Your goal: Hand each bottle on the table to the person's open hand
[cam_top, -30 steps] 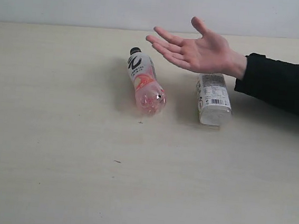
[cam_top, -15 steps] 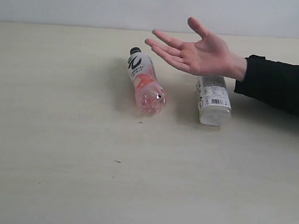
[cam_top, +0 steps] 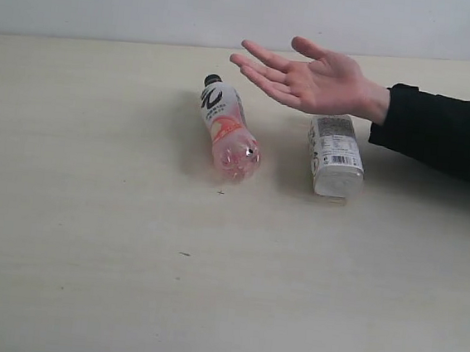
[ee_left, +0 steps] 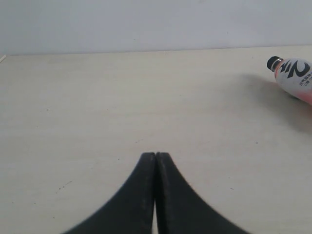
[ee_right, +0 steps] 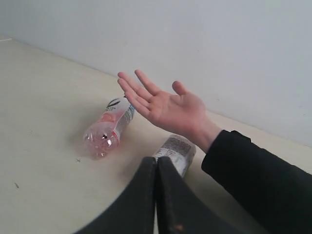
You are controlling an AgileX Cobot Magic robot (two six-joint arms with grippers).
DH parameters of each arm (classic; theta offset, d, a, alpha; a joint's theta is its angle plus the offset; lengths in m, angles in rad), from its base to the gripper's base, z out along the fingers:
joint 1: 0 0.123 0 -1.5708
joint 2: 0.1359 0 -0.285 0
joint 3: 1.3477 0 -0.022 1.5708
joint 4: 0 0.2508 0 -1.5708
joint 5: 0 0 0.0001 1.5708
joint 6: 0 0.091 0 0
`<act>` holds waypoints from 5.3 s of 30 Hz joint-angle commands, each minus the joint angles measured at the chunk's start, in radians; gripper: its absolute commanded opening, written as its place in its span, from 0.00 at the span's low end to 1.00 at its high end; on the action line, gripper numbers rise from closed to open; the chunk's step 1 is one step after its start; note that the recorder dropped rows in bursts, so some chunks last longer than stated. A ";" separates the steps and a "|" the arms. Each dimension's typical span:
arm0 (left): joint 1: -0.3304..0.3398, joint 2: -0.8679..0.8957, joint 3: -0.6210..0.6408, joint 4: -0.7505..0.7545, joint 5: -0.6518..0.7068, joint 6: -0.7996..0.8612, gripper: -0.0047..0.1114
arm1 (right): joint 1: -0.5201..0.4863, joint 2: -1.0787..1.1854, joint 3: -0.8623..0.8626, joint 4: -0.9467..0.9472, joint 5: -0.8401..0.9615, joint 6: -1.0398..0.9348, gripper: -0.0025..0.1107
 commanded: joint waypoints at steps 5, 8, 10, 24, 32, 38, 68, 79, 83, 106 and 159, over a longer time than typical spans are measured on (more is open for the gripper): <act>-0.004 -0.005 0.001 0.000 -0.006 -0.004 0.06 | 0.003 0.006 -0.007 -0.045 0.036 0.021 0.02; -0.004 -0.005 0.001 0.000 -0.006 -0.004 0.06 | 0.003 0.016 -0.007 -0.073 0.036 0.061 0.02; -0.004 -0.005 0.001 0.000 -0.006 -0.004 0.06 | 0.003 0.037 -0.016 -0.127 0.042 0.141 0.02; -0.004 -0.005 0.001 0.000 -0.006 -0.004 0.06 | 0.003 0.543 -0.359 -0.221 0.417 0.489 0.02; -0.004 -0.005 0.001 0.000 -0.006 -0.004 0.06 | 0.003 0.668 -0.443 -0.194 0.349 0.451 0.02; -0.004 -0.005 0.001 0.000 -0.006 -0.004 0.06 | 0.003 0.835 -0.475 -0.199 0.300 0.409 0.10; -0.004 -0.005 0.001 0.000 -0.006 -0.004 0.06 | -0.021 1.641 -0.838 -0.452 0.041 0.786 0.84; -0.004 -0.005 0.001 0.000 -0.006 -0.004 0.06 | -0.022 1.726 -0.844 -0.452 -0.015 0.786 0.83; -0.004 -0.005 0.001 0.000 -0.006 -0.006 0.06 | -0.022 1.726 -0.844 -0.458 -0.021 0.783 0.78; -0.004 -0.005 0.001 0.000 -0.006 -0.004 0.06 | -0.020 1.573 -0.839 -0.414 0.283 0.652 0.02; -0.004 -0.005 0.001 0.000 -0.006 -0.006 0.06 | -0.020 1.104 -1.014 -0.166 0.642 0.315 0.02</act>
